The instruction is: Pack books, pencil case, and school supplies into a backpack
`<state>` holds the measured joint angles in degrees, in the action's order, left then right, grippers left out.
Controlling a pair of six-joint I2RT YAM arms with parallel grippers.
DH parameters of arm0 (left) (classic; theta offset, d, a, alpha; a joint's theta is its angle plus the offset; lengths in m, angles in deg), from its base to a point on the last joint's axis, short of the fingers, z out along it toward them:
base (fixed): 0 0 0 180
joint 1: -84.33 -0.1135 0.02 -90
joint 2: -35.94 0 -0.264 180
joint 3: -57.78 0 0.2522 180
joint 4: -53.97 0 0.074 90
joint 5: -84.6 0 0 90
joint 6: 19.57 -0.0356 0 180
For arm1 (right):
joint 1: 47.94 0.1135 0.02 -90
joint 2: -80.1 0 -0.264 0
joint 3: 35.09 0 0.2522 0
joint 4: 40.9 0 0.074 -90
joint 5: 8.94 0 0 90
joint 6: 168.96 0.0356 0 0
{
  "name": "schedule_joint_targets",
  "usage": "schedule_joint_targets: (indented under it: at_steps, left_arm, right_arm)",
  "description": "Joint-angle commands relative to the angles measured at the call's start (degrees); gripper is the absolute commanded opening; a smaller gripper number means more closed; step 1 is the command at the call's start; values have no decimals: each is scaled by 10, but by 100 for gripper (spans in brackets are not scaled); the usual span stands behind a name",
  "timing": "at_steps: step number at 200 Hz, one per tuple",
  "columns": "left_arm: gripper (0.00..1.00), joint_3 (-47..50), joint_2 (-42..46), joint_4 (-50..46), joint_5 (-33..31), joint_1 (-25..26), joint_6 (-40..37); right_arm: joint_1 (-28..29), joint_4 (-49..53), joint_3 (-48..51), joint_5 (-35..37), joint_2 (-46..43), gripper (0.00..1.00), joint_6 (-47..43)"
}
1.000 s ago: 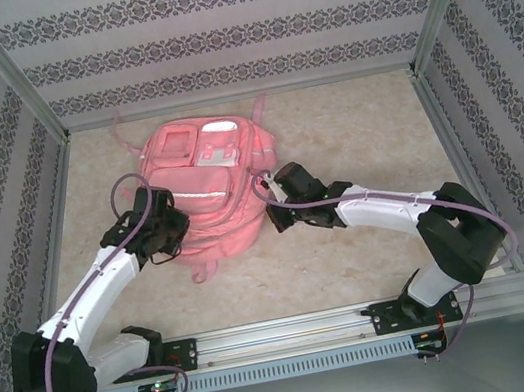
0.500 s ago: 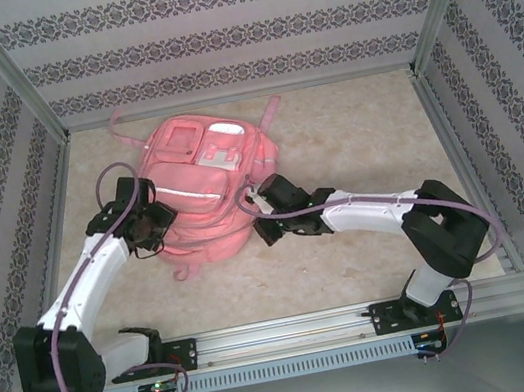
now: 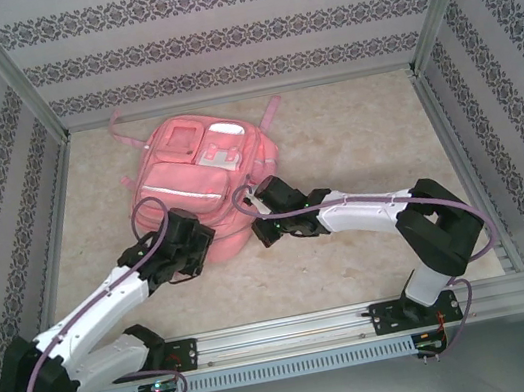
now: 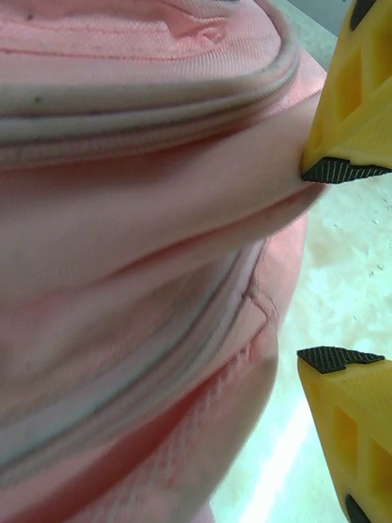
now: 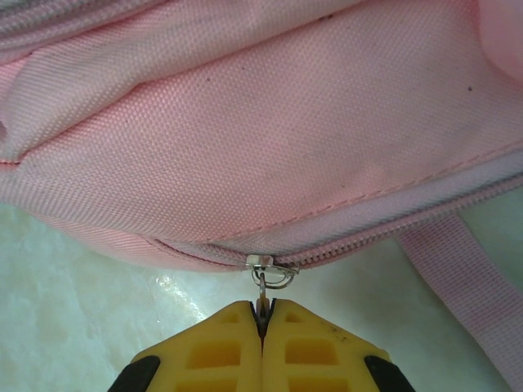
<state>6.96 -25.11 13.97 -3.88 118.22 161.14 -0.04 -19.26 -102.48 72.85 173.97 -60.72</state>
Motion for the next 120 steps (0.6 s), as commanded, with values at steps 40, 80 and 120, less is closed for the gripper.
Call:
schedule_joint_targets:
  at_steps: [40, 80, 120]
  left_arm:
    - [57, -41, -81, 96, -41, 28, 50]
    - [38, -68, -102, 80, -74, 31, 39]
    - [0, -69, -81, 11, -127, 31, 47]
  right_arm:
    - [15, -1, 1, 5, -1, 0, 14]
    - [17, 1, -2, 8, -1, 0, 14]
    - [14, 7, -6, 19, -3, 0, 12]
